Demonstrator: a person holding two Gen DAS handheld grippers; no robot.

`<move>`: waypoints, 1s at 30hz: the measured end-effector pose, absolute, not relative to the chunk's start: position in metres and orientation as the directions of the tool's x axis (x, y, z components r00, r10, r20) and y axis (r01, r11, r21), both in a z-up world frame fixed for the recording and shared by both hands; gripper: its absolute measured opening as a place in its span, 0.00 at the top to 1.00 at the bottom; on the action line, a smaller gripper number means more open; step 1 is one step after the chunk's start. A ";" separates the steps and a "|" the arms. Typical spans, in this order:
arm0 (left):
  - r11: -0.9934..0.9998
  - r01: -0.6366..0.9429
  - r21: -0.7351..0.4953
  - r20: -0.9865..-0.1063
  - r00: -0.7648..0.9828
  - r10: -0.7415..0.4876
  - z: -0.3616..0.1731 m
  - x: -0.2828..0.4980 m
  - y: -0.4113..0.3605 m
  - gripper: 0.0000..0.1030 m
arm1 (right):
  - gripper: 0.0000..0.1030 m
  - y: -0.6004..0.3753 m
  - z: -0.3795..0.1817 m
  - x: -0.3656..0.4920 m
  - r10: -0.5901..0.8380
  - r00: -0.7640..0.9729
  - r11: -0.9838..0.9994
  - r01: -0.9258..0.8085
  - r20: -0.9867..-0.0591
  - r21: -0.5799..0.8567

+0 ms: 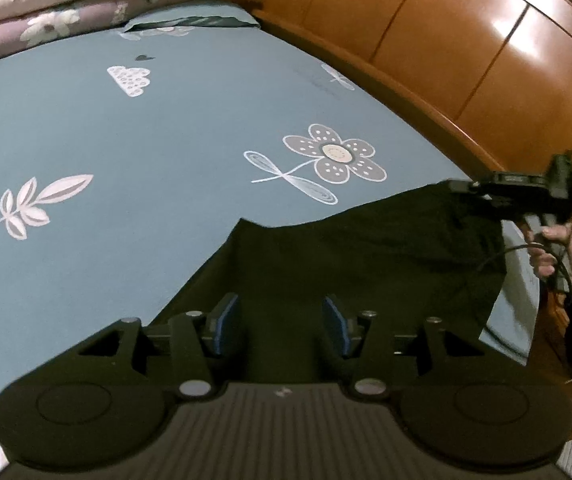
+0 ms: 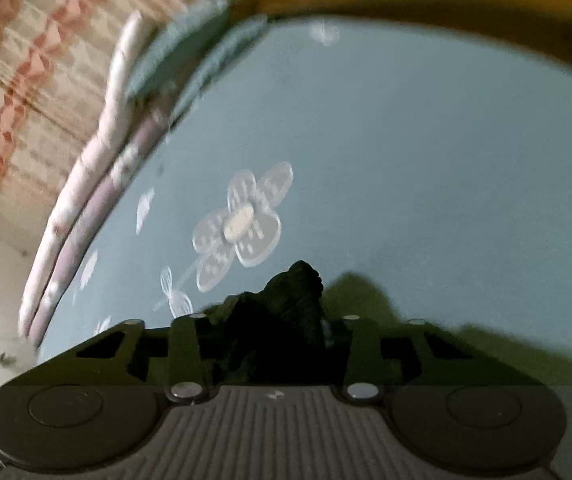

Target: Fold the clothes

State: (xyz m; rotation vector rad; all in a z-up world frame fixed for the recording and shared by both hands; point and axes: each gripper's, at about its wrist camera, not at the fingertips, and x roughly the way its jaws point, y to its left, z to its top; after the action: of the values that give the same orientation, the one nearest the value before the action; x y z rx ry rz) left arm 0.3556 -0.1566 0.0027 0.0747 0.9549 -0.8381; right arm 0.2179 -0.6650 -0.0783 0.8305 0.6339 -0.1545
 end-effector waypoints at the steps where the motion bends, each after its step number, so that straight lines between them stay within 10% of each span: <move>1: 0.691 0.660 -0.294 -0.745 0.295 -0.598 0.002 0.356 -0.156 0.55 | 0.69 -0.662 -0.074 0.216 0.068 0.816 0.694 0.375 -0.574 0.615; 3: 0.687 0.664 -0.296 -0.745 0.289 -0.601 0.002 0.355 -0.157 0.55 | 0.76 -0.658 -0.067 0.214 -0.021 0.829 0.728 0.395 -0.558 0.560; 6: 0.671 0.681 -0.292 -0.740 0.284 -0.609 0.005 0.352 -0.159 0.55 | 0.52 -0.668 -0.080 0.217 -0.046 0.803 0.670 0.466 -0.595 0.577; 22: 0.639 0.716 -0.280 -0.737 0.267 -0.621 0.002 0.350 -0.156 0.47 | 0.47 -0.614 -0.089 0.121 -0.138 0.789 0.545 0.565 -0.598 0.619; 24: 0.631 0.726 -0.274 -0.733 0.267 -0.625 0.004 0.349 -0.156 0.47 | 0.61 -0.606 -0.098 0.121 -0.121 0.792 0.535 0.560 -0.599 0.632; 25: 0.630 0.727 -0.272 -0.732 0.269 -0.626 0.005 0.348 -0.155 0.47 | 0.94 -0.602 -0.097 0.120 -0.134 0.790 0.541 0.564 -0.598 0.624; 30: 0.641 0.714 -0.281 -0.728 0.276 -0.627 0.004 0.348 -0.147 0.47 | 0.96 -0.595 -0.099 0.113 -0.145 0.785 0.519 0.579 -0.603 0.629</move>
State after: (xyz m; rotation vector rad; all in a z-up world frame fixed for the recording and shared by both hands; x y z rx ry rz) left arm 0.3482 -0.1470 0.0036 0.1084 0.9237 -0.9033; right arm 0.1126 -0.5952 -0.0987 0.9321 0.5219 -0.4579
